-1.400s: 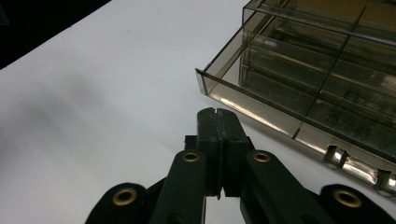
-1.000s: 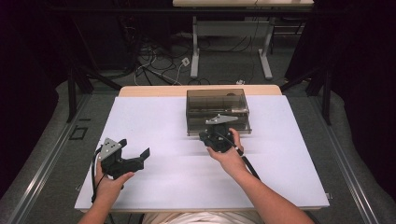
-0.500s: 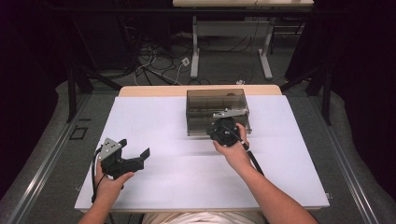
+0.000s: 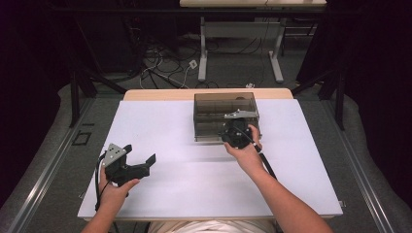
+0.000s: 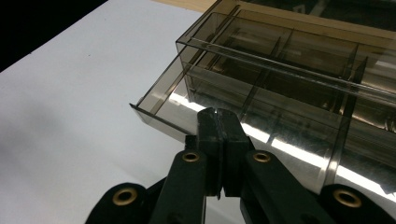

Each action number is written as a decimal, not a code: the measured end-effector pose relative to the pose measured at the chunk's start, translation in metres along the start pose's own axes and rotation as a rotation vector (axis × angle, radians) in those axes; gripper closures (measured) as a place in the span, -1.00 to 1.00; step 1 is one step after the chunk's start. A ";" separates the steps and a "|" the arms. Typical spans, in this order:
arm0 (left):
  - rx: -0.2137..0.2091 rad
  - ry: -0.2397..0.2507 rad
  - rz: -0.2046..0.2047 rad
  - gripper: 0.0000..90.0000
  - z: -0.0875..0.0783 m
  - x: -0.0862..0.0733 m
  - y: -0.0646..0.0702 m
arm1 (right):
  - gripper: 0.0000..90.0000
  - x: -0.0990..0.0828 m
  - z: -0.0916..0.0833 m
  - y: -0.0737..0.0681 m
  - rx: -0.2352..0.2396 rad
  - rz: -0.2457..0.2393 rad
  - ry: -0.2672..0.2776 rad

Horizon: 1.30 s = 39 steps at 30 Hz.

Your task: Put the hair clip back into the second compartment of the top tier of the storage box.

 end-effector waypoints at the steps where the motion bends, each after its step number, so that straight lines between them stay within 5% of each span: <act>1: 0.000 0.000 0.000 -0.98 0.000 0.000 0.000 | 1.00 0.001 0.001 0.001 -0.001 -0.003 0.003; 39: 0.000 0.006 -0.011 -0.98 0.001 0.000 0.000 | 1.00 0.008 0.019 0.047 -0.141 0.034 -0.020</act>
Point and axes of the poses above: each handheld gripper's, and its own axes: z roughly forward along the jaws, x roughly out of its top, y roughly to its right, the point moved 6 cm from there along z, roughly forward along the jaws, and after that the axes turned 8 degrees about y, right-handed, at the moved point
